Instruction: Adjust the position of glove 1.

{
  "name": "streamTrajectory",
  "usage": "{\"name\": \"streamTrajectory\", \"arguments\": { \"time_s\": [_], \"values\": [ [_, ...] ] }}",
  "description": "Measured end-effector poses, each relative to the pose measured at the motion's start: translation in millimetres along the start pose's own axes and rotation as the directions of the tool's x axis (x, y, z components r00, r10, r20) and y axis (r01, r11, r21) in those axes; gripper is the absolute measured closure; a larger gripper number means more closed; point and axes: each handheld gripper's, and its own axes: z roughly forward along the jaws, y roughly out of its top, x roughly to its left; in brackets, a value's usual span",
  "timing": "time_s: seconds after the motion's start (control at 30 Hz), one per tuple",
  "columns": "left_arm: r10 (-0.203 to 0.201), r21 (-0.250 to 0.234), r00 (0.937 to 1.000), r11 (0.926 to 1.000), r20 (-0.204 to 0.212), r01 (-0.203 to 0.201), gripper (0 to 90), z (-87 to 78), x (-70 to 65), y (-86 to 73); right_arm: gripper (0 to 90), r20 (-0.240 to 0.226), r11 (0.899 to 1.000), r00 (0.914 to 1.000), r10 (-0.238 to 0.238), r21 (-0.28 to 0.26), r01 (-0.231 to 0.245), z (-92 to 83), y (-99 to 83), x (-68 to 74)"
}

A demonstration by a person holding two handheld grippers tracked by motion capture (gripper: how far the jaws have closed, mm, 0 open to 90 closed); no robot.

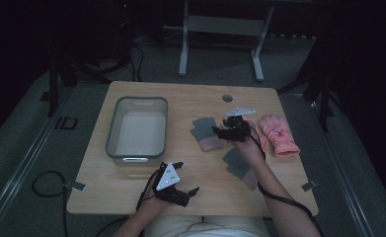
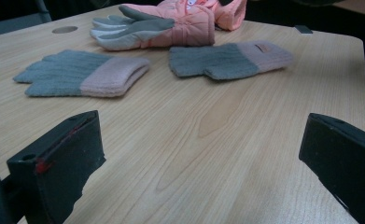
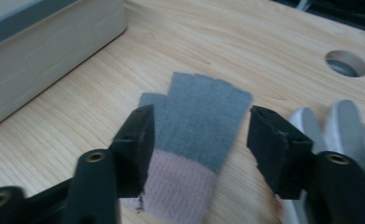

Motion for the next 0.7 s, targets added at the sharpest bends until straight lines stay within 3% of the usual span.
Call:
{"name": "streamTrajectory", "arguments": {
  "time_s": [0.07,0.13,0.23,0.37,0.57,0.7],
  "values": [
    [-0.001,0.0,1.0,1.0,0.0,0.001,0.0,-0.1,0.1,0.0,52.1,-0.01,1.0,0.9999,-0.007,0.013,0.007,7.4,-0.8,1.2],
    [-0.002,-0.003,1.0,1.0,0.002,0.002,0.0,-0.4,0.0,-0.1,53.2,-0.022,0.998,0.9993,-0.029,0.046,0.03,17.4,-2.6,4.5],
    [-0.004,-0.002,1.0,1.0,0.001,0.004,0.0,-0.3,0.1,-0.1,54.4,-0.026,0.996,0.999,-0.036,0.081,0.038,29.0,-3.0,5.7],
    [0.001,-0.002,1.0,1.0,-0.004,-0.001,0.0,-0.3,-0.4,-0.1,55.4,-0.031,0.996,0.9993,-0.02,0.09,0.023,37.7,-1.2,3.3],
    [-0.003,-0.005,1.0,1.0,-0.002,0.003,0.0,-0.4,-0.3,-0.2,52.1,-0.029,0.987,0.9985,-0.046,0.156,0.05,62.3,0.9,-0.1],
    [0.002,0.001,0.9999,1.0,-0.011,-0.002,0.0,0.0,-1.0,0.0,54.0,-0.025,0.985,0.9983,-0.053,0.163,0.056,71.1,-1.5,-4.5]
  ]
}}
